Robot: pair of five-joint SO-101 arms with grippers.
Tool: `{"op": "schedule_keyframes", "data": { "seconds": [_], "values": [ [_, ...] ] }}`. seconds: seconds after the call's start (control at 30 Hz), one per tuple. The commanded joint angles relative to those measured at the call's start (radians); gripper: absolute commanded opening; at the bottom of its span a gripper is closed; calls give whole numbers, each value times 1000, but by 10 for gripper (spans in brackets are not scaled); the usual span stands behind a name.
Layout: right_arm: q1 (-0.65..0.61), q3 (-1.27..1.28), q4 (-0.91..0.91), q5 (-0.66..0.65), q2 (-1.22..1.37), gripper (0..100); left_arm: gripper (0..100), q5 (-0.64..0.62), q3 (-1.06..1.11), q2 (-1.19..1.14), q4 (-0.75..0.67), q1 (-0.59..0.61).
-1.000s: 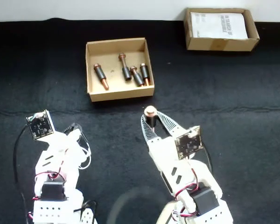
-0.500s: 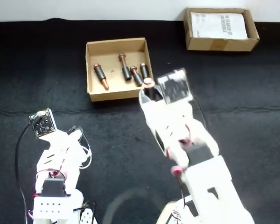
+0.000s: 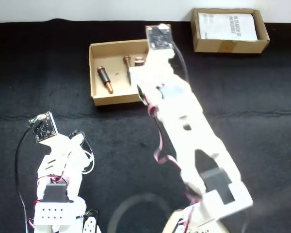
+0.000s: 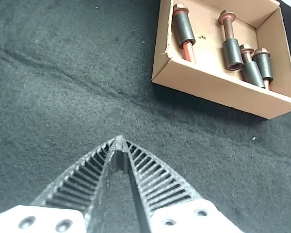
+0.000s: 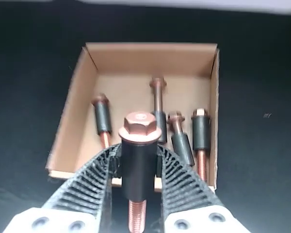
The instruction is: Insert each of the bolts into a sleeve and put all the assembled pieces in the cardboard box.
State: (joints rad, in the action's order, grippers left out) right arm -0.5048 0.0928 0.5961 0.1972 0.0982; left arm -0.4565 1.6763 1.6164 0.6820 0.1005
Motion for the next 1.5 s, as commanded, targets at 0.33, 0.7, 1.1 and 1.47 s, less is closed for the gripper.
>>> {"op": "schedule_keyframes", "data": {
  "seconds": [0.33, 0.7, 1.1, 1.47],
  "values": [
    [58, -1260, 552, 14, 799, 8, 9, 3, 27, -4, -18, 24],
    [-12, -1514, 496, 8, 1084, 8, 9, 3, 27, -2, -18, 24],
    [-102, -1643, 905, -147, 1055, 245, 9, 3, 27, 44, -12, 24],
    [-97, -1863, 1155, -147, 799, 264, 9, 3, 27, 44, -12, 24]
  ]
}}
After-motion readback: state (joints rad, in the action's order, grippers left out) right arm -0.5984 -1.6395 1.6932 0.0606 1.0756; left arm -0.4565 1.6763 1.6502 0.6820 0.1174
